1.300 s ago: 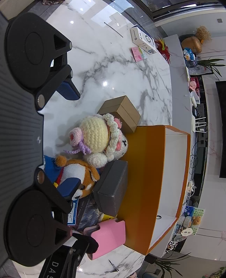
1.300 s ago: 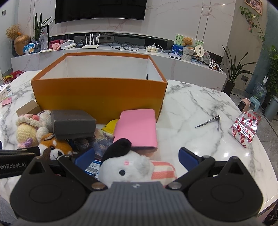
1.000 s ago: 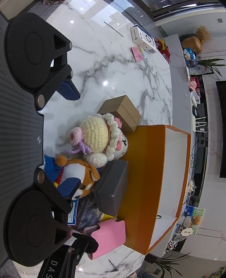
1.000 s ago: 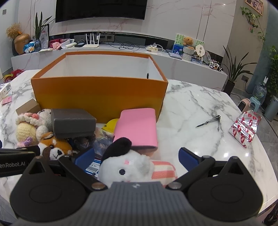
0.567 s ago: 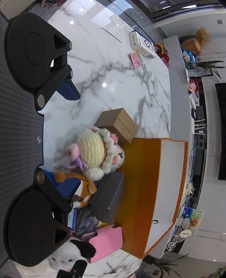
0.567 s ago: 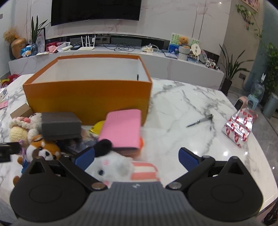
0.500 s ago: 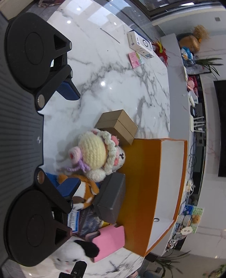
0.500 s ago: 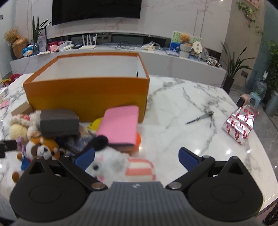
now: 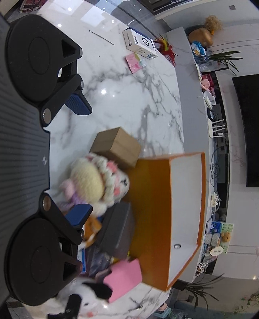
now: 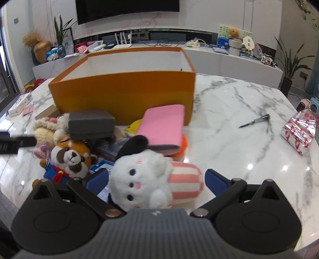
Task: Organize objects
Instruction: 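Grasp the cream crocheted bunny with the left tool while the right tool grasps the white plush bear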
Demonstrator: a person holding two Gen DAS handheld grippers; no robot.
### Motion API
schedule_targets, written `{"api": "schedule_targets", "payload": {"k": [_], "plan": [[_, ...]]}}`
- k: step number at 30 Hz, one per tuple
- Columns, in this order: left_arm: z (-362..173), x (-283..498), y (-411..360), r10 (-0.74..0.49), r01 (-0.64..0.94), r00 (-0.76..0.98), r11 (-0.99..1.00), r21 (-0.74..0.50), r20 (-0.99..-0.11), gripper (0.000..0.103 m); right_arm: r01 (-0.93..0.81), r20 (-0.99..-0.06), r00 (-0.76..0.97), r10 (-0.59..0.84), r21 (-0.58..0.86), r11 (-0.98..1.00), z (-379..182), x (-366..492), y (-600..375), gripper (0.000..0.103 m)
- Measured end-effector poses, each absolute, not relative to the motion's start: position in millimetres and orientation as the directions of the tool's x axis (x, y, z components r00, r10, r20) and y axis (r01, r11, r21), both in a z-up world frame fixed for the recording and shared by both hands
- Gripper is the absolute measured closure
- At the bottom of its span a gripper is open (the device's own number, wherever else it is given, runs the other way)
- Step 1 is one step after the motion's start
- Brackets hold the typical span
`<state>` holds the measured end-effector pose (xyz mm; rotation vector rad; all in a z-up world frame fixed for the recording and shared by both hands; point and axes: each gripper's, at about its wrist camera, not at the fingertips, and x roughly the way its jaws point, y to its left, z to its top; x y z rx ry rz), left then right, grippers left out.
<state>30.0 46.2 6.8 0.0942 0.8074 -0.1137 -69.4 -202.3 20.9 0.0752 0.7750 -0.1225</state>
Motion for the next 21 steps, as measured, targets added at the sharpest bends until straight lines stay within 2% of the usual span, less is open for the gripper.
{"api": "schedule_targets", "payload": {"k": [6,17,21], "plan": [[-10.3,42.1,45.4,-0.128,0.134,0.658,0.990,-0.052,-0.742,0.000,0.133,-0.712,0.693,-0.112,-0.026,0.991,12.1,-62.1,-200.3,0.001],[-21.2,53.9,27.3,-0.157,0.151,0.707,0.986,-0.069,-0.690,0.000,0.146,-0.685,0.723,-0.085,0.032,0.989,14.6,-78.0,-209.9,0.001],[-25.6,62.5,22.9,-0.167,0.151,0.698,0.985,-0.085,-0.696,0.000,0.129,-0.686,0.725,-0.059,0.051,0.990,11.7,-78.1,-210.2,0.001]]}}
